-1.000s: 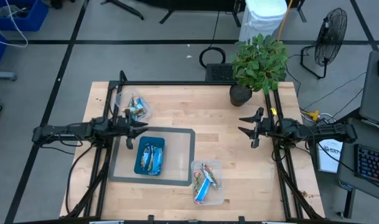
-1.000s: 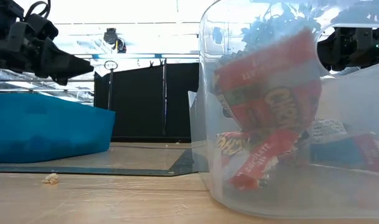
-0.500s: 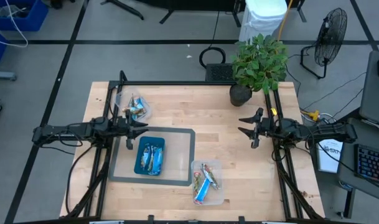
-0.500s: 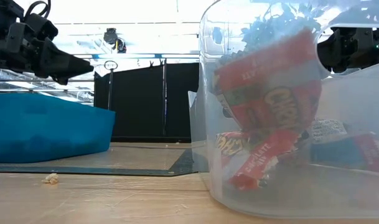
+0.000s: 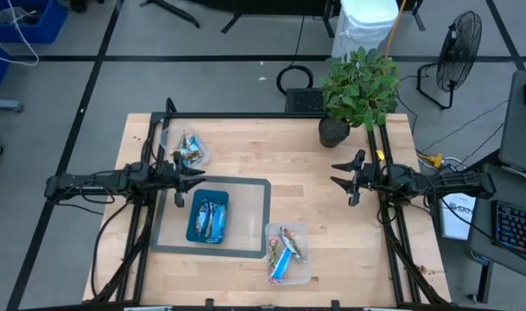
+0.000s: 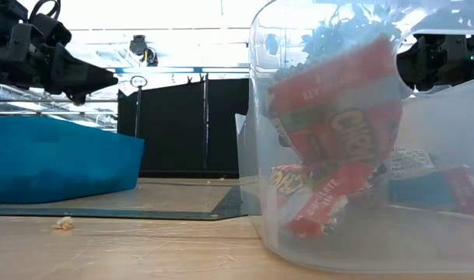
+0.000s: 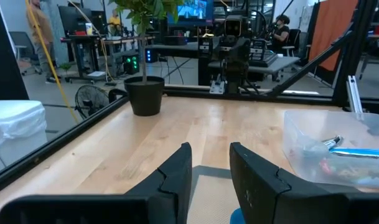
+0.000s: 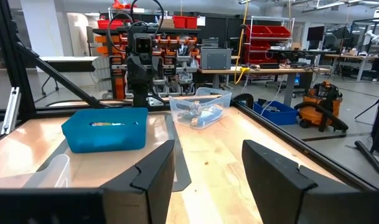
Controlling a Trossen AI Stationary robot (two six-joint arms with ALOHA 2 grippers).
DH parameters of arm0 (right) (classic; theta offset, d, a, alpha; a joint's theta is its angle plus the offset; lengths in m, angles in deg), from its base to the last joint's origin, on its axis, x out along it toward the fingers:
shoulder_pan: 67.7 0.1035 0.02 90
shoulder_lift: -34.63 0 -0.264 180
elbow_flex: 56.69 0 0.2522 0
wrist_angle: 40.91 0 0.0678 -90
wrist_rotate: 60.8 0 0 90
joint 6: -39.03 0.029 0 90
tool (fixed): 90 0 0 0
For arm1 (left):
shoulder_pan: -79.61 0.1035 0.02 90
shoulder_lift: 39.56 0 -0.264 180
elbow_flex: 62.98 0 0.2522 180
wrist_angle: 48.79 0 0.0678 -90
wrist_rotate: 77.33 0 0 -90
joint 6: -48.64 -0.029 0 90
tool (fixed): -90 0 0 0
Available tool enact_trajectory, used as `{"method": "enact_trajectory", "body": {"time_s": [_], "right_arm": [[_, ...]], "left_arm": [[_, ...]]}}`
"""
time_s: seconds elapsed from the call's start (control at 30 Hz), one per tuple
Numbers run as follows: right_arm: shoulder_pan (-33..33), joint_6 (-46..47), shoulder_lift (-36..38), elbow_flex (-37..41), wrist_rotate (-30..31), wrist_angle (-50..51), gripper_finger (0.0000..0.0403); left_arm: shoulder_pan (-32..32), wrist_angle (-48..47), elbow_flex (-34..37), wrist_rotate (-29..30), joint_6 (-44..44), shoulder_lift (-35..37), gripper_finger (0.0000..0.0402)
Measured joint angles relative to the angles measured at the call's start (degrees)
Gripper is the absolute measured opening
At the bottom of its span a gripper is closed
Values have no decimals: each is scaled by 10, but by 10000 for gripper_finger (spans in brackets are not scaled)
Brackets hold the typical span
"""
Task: Pick and place Granola Bars by type
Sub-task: Return to Home Position
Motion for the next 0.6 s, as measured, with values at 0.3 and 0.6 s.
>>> {"method": "enact_trajectory", "body": {"time_s": [0.3,0.6], "right_arm": [[0,0,0,0,0,0,174],[0,0,0,0,0,0,178]], "left_arm": [[0,1,0,0,0,0,113],[0,2,0,0,-1,0,113]]}}
